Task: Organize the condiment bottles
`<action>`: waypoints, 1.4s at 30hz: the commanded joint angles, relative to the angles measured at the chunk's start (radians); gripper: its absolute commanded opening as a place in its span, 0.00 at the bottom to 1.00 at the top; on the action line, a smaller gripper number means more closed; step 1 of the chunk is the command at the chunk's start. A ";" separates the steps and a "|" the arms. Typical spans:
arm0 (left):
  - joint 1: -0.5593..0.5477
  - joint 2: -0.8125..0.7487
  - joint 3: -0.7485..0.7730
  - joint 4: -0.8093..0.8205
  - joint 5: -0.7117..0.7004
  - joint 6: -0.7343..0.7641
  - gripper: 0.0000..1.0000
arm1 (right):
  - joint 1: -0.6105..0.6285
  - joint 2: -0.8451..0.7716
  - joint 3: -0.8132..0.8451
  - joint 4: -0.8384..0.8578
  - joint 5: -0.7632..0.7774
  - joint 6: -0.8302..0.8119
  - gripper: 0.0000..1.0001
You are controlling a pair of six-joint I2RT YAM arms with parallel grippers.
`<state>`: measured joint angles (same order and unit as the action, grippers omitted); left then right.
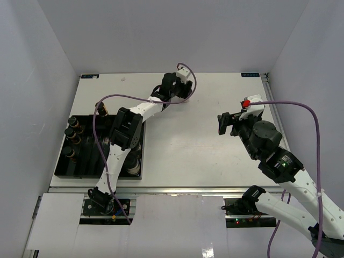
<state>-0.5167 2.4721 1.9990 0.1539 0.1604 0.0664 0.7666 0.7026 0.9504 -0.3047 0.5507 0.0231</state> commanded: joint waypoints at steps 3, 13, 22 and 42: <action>-0.008 -0.299 -0.094 0.011 -0.177 0.000 0.00 | -0.003 -0.018 0.006 0.053 -0.020 0.000 0.96; -0.008 -0.800 -0.586 0.014 -0.354 -0.019 0.00 | -0.003 -0.072 -0.011 0.034 -0.114 0.051 0.97; -0.009 -1.199 -1.029 0.047 -0.545 -0.136 0.00 | -0.003 -0.103 0.003 -0.005 -0.193 0.075 0.97; 0.043 -1.234 -1.266 0.194 -0.673 -0.227 0.00 | -0.003 -0.162 0.017 -0.079 -0.219 0.104 0.97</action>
<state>-0.4785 1.2595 0.7579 0.2472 -0.4563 -0.1395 0.7662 0.5415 0.9386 -0.3958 0.3336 0.1249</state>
